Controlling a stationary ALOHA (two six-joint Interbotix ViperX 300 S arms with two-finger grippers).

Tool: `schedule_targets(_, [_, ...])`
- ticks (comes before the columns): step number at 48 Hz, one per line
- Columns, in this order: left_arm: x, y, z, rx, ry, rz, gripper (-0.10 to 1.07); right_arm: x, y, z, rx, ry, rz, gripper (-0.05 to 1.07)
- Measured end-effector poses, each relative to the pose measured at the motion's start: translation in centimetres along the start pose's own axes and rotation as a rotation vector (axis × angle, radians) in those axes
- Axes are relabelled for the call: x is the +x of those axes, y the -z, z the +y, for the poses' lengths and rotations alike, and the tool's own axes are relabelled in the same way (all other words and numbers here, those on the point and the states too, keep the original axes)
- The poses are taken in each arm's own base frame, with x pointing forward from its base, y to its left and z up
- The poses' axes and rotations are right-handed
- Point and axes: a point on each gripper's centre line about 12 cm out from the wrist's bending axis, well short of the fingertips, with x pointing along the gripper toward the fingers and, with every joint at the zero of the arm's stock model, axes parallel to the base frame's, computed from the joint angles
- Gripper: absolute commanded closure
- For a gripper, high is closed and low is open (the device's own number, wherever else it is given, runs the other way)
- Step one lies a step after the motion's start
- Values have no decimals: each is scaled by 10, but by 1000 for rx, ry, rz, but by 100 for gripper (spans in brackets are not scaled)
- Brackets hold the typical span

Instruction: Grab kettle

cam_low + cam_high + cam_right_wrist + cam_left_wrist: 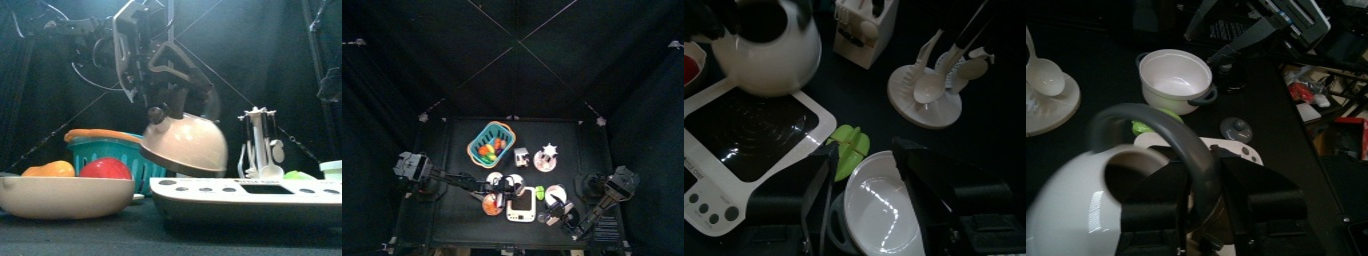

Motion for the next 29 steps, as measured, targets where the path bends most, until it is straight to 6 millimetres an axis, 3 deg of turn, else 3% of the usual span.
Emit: schedule_targets(29, [-6,-6,-6,5,16,-16,43,1,0,0,1,1,1,19])
